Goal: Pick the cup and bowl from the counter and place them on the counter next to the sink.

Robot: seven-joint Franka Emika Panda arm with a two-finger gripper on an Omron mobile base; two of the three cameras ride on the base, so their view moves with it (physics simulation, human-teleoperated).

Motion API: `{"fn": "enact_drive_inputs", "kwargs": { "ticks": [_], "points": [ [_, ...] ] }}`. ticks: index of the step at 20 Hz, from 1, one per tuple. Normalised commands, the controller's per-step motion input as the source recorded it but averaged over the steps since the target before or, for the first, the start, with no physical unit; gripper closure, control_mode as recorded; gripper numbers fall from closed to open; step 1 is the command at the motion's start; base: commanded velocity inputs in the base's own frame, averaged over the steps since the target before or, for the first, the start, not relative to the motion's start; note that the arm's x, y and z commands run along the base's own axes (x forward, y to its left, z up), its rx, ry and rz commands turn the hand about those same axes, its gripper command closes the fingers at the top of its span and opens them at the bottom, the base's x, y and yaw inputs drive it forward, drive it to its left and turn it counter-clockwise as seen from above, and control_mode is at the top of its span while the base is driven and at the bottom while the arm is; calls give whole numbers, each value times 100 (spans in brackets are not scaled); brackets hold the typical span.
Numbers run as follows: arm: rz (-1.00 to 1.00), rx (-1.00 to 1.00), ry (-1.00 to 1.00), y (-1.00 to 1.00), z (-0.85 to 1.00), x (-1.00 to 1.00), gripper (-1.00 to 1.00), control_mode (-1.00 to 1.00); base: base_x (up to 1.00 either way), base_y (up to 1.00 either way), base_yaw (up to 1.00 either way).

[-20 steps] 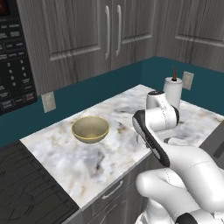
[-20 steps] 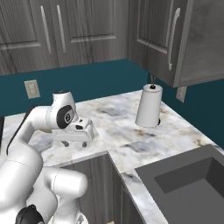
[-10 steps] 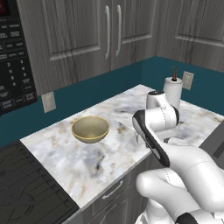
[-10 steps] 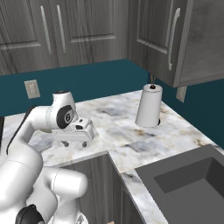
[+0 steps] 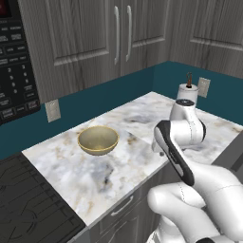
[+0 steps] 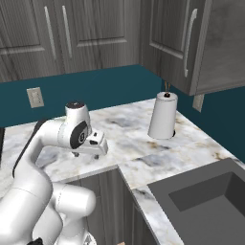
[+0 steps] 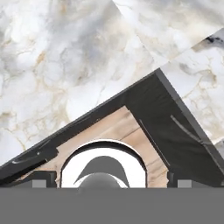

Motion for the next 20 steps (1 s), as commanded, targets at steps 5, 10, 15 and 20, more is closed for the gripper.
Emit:
{"fn": "enact_drive_inputs", "kwargs": {
  "ticks": [5,10,15,20],
  "points": [
    [0,16,-24,-4,13,23,-100,-100,0,0,0],
    [0,8,-17,13,21,23,-100,-100,0,0,0],
    [5,4,-4,66,4,63,-100,-100,0,0,0],
    [5,0,1,66,0,61,-100,-100,0,0,0]
  ]
}}
